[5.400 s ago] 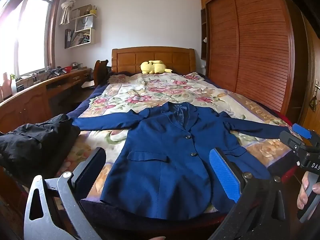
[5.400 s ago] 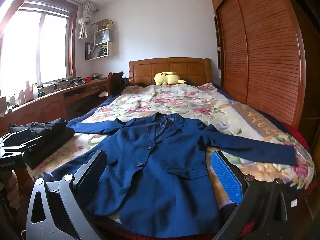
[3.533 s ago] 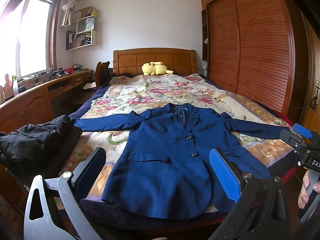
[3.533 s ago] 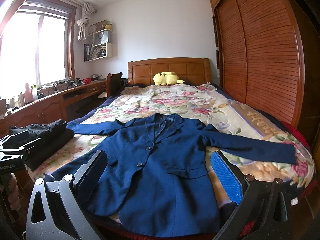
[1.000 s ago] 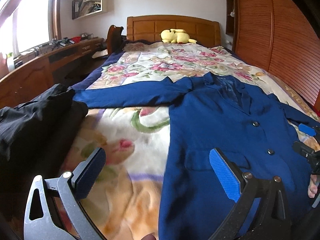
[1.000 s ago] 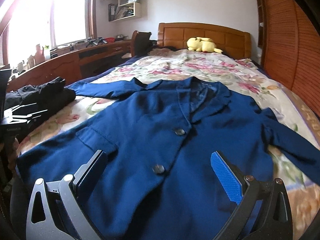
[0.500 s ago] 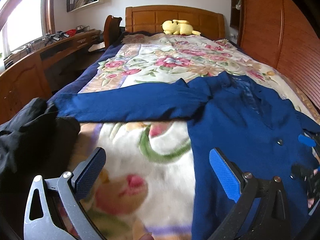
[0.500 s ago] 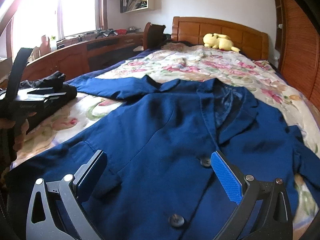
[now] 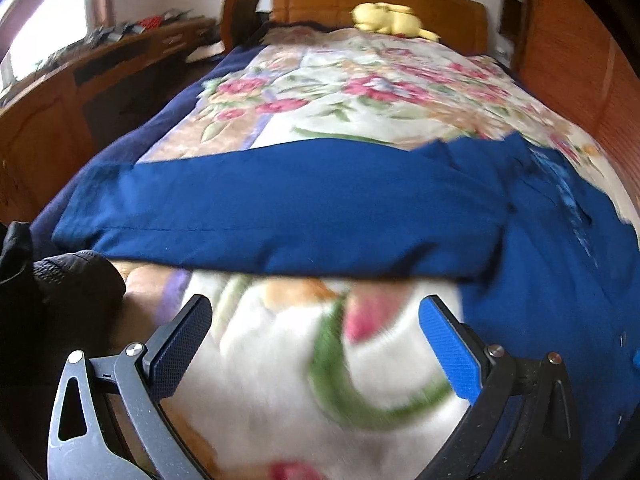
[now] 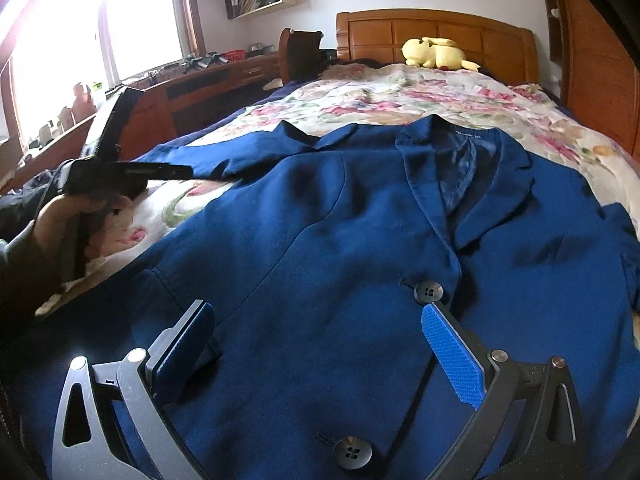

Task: Fold large clothes

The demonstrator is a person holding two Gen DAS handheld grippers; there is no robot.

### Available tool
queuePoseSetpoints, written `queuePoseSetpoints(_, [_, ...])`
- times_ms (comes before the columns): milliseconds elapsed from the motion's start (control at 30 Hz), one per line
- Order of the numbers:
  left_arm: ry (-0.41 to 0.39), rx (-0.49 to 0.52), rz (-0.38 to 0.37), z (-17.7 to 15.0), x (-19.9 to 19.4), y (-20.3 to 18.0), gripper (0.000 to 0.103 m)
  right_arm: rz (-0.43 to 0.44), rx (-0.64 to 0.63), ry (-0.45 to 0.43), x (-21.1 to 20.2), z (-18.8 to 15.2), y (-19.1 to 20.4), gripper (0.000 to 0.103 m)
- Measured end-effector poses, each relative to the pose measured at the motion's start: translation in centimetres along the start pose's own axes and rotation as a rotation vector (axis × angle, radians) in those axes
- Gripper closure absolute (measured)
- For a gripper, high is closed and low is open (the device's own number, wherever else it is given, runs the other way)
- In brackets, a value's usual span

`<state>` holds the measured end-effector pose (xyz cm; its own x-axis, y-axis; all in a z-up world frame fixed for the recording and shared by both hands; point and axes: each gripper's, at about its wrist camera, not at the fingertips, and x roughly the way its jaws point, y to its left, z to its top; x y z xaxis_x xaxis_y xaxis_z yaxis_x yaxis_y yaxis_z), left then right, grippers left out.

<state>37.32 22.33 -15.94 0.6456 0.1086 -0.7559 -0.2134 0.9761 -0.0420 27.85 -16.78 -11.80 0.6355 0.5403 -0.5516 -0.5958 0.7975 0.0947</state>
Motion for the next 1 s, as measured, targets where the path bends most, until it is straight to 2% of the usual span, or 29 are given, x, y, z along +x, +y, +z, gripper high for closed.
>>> queuePoseSetpoints(133, [0.031, -0.087, 0.011, 1.2, 1.9, 2.1, 0.002, -0.002, -0.01, -0.004, 0.1, 0.1, 0.5, 0.0])
queuePoseSetpoints(567, [0.102, -0.232, 0.025, 3.1, 6.1, 4.7, 0.003, -0.01, -0.04, -0.001, 1.1, 1.4, 1.3, 0.0])
queuePoseSetpoints(633, [0.097, -0.224, 0.023, 3.1, 6.4, 4.5, 0.007, -0.012, -0.048, 0.0, 1.2, 1.4, 1.5, 0.0])
queuePoseSetpoints(733, [0.085, -0.236, 0.014, 3.0, 6.5, 4.7, 0.02, -0.011, -0.046, -0.001, 1.2, 1.4, 1.4, 0.0])
queuePoseSetpoints(767, [0.08, -0.243, 0.014, 3.1, 6.6, 4.8, 0.029, -0.01, -0.045, -0.001, 1.2, 1.4, 1.4, 0.0])
queuePoseSetpoints(867, [0.088, -0.248, 0.022, 3.3, 6.8, 5.2, 0.049, -0.009, -0.046, -0.001, 1.2, 1.4, 1.4, 0.0])
queuePoseSetpoints(1000, [0.121, -0.216, 0.028, 3.5, 7.3, 5.2, 0.057, -0.009, -0.048, -0.003, 1.3, 1.4, 1.3, 0.0])
